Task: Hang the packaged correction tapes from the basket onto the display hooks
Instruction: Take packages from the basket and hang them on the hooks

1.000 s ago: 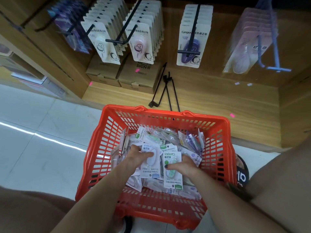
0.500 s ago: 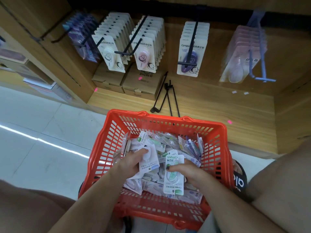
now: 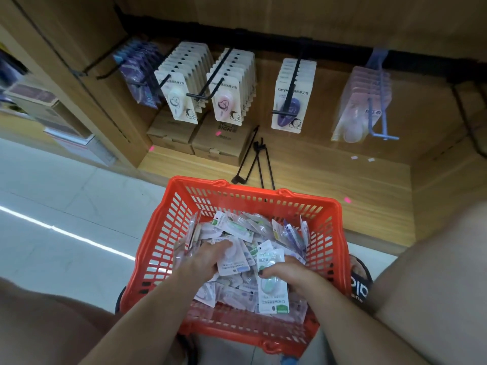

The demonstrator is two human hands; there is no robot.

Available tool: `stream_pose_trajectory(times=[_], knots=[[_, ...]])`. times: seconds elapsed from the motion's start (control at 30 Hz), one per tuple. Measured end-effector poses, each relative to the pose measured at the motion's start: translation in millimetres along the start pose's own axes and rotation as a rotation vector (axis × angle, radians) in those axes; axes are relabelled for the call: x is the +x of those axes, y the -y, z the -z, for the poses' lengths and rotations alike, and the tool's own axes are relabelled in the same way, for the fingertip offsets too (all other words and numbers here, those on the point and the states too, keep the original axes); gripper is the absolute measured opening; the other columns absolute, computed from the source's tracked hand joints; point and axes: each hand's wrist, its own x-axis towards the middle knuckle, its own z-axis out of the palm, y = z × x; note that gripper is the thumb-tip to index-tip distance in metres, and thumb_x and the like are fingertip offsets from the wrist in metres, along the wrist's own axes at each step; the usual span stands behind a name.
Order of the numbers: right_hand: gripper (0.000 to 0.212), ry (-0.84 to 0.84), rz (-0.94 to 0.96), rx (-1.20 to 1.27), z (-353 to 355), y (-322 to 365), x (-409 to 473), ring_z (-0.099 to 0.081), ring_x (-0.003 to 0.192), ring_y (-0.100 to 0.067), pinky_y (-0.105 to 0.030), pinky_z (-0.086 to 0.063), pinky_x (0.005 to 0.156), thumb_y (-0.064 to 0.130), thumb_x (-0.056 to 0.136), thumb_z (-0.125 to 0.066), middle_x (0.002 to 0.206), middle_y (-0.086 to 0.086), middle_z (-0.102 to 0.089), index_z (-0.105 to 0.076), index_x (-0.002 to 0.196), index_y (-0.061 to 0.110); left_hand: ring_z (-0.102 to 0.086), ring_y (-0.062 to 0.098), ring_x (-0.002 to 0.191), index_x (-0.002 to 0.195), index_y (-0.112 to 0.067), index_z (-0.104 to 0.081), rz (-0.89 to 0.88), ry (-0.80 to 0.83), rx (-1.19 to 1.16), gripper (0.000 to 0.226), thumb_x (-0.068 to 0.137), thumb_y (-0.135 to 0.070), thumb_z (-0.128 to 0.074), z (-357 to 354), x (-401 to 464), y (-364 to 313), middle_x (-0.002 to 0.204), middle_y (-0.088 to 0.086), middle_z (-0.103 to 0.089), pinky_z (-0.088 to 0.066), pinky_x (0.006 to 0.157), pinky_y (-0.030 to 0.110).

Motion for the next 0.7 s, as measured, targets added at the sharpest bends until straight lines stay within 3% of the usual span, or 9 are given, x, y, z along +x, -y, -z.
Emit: stream_pose_trajectory(times=[0.1, 0.2, 0.23, 0.3, 0.37, 0.47, 0.53, 0.63, 0.7], knots=[[0.092, 0.015, 0.020, 0.034, 7, 1, 0, -0.054, 0.132, -0.030, -0.046, -0.046, 0.111, 0.030, 0.066, -0.089, 0.147, -0.009, -0.056, -0.048, 0.146, 0.010, -0.070, 0.035, 0.109, 0.130, -0.003, -0.061, -0.023, -0.069, 0.000, 0.057, 0.088, -0.039, -0.080, 10, -3, -1, 0.120, 0.019, -0.070, -0.057, 0.100, 0.045], [0.100, 0.049, 0.064, 0.098, 13, 7, -9, -0.051, 0.138, -0.028, -0.049, -0.042, 0.116, 0.032, 0.059, -0.088, 0.150, -0.006, -0.054, -0.048, 0.149, 0.012, -0.079, 0.023, 0.082, 0.116, -0.005, -0.065, -0.069, -0.030, -0.042, 0.039, 0.092, -0.033, -0.078, 17, -19, -4, 0.098, 0.012, -0.075, -0.065, 0.071, 0.032], [0.104, 0.054, 0.078, 0.121, 15, 11, -14, -0.049, 0.140, -0.029, -0.050, -0.039, 0.118, 0.033, 0.057, -0.087, 0.153, -0.006, -0.052, -0.047, 0.151, 0.012, -0.079, 0.026, 0.083, 0.113, -0.006, -0.066, -0.090, -0.031, -0.035, 0.034, 0.093, -0.032, -0.077, 18, -26, -5, 0.094, 0.011, -0.074, -0.066, 0.071, 0.038], [0.107, 0.065, 0.104, 0.169, 18, 23, -28, -0.047, 0.143, -0.031, -0.051, -0.038, 0.120, 0.030, 0.055, -0.087, 0.154, -0.008, -0.052, -0.046, 0.152, 0.011, -0.072, 0.040, 0.108, 0.121, -0.010, -0.066, -0.107, -0.025, -0.006, 0.045, 0.088, -0.038, -0.080, 21, -43, -10, 0.111, 0.018, -0.072, -0.059, 0.094, 0.058], [0.092, 0.066, 0.151, 0.223, 20, 37, -45, -0.057, 0.134, -0.033, -0.053, -0.042, 0.117, 0.023, 0.056, -0.086, 0.142, -0.010, -0.063, -0.055, 0.142, 0.011, -0.068, 0.043, 0.116, 0.131, -0.016, -0.064, -0.156, 0.030, 0.005, 0.048, 0.090, -0.038, -0.077, 23, -60, -22, 0.126, 0.020, -0.069, -0.055, 0.099, 0.061], [0.062, 0.100, 0.284, 0.297, 24, 59, -66, -0.071, 0.117, -0.029, -0.053, -0.050, 0.109, 0.009, 0.069, -0.085, 0.121, -0.007, -0.077, -0.067, 0.129, 0.011, -0.073, 0.043, 0.106, 0.132, -0.017, -0.063, -0.261, 0.154, -0.050, 0.031, 0.101, -0.018, -0.067, 30, -87, -49, 0.119, 0.022, -0.074, -0.062, 0.083, 0.055], [0.046, 0.155, 0.368, 0.391, 26, 75, -79, -0.072, 0.116, -0.030, -0.055, -0.051, 0.108, -0.001, 0.084, -0.078, 0.120, -0.009, -0.077, -0.069, 0.128, 0.010, -0.077, 0.033, 0.098, 0.127, -0.019, -0.066, -0.394, 0.159, 0.023, 0.027, 0.101, -0.012, -0.063, 36, -107, -72, 0.111, 0.015, -0.078, -0.063, 0.073, 0.043], [0.050, 0.210, 0.460, 0.499, 25, 100, -98, -0.069, 0.120, -0.036, -0.059, -0.048, 0.110, -0.004, 0.084, -0.076, 0.126, -0.016, -0.074, -0.067, 0.132, 0.006, -0.077, 0.025, 0.095, 0.113, -0.031, -0.074, -0.559, 0.096, 0.158, 0.021, 0.098, -0.017, -0.066, 51, -137, -109, 0.108, 0.004, -0.080, -0.060, 0.076, 0.039], [0.057, 0.290, 0.528, 0.510, 23, 116, -109, -0.068, 0.122, -0.039, -0.058, -0.050, 0.108, -0.003, 0.079, -0.079, 0.130, -0.019, -0.072, -0.065, 0.133, 0.006, -0.077, 0.027, 0.096, 0.113, -0.032, -0.074, -0.631, 0.127, 0.205, 0.023, 0.093, -0.023, -0.068, 63, -153, -131, 0.108, 0.003, -0.080, -0.062, 0.077, 0.039]])
